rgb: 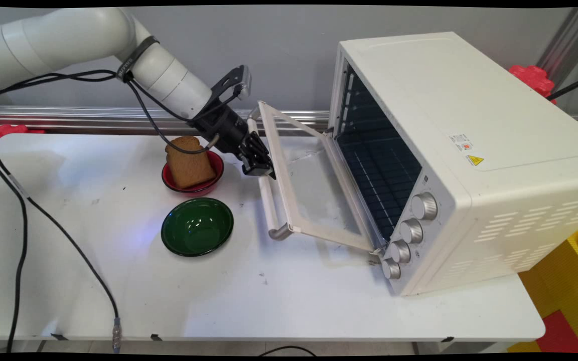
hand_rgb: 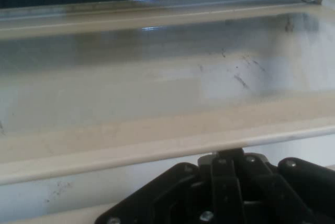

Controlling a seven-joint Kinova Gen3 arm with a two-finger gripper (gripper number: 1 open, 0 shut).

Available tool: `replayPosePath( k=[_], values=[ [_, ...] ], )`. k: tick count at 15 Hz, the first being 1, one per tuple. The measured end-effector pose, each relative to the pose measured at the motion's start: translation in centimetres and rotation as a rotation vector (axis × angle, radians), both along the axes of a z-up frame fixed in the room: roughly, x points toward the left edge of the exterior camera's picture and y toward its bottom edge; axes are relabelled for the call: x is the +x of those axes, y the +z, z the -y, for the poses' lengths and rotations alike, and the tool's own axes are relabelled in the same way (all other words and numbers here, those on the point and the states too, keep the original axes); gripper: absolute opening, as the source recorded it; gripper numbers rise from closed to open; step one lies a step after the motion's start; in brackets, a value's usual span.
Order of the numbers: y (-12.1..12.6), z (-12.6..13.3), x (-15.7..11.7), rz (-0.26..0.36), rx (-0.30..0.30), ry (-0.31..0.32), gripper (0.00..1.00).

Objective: Open the oven

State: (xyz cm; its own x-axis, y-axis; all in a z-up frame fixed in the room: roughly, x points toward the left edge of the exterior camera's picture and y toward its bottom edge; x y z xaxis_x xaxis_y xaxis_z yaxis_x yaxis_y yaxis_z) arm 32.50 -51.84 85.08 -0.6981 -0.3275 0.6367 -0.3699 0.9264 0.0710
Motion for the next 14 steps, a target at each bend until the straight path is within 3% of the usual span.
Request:
replayPosePath(
  k=[14],
  values=[
    [-1.9,-1.4,2.2,-0.005,-0.001,-0.018,0.0]
  ],
)
